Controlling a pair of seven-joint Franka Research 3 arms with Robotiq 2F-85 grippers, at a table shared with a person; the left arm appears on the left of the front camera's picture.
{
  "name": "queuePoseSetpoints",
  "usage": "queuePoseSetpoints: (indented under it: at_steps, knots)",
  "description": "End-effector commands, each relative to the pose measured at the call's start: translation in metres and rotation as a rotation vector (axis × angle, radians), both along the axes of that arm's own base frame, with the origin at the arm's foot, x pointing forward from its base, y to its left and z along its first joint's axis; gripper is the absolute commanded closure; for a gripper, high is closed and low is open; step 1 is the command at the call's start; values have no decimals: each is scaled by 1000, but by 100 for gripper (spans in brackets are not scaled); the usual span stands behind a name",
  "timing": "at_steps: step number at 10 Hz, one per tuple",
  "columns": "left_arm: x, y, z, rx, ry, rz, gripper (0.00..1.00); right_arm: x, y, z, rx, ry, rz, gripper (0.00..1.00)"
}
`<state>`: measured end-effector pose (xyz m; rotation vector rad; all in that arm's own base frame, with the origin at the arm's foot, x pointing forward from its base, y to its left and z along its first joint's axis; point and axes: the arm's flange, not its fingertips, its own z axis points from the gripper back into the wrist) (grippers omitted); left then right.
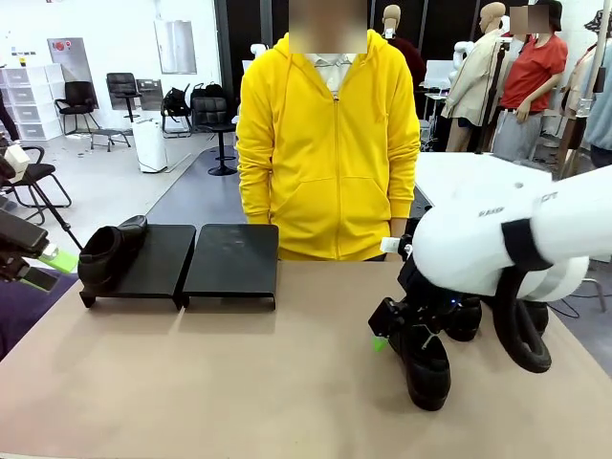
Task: Organize the shoes by placing them on the stand.
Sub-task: Pick up one Shoe and place it in the middle of the table.
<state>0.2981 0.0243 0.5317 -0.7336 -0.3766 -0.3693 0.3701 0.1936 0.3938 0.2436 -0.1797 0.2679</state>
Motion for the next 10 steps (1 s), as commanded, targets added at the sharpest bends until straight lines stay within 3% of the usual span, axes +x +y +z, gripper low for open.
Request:
queuePoseSetpoints:
  at_steps: [1,9,10]
  knots:
    - [-1,3,1,8,-5,-15,0,17,10,-1,-110,-53,-106,0]
    - [-1,3,1,8,-5,-15,0,58,10,-55,-160,5,-142,0]
    - [-1,3,1,8,-5,-15,0,58,11,-57,-201,-16,-145,60]
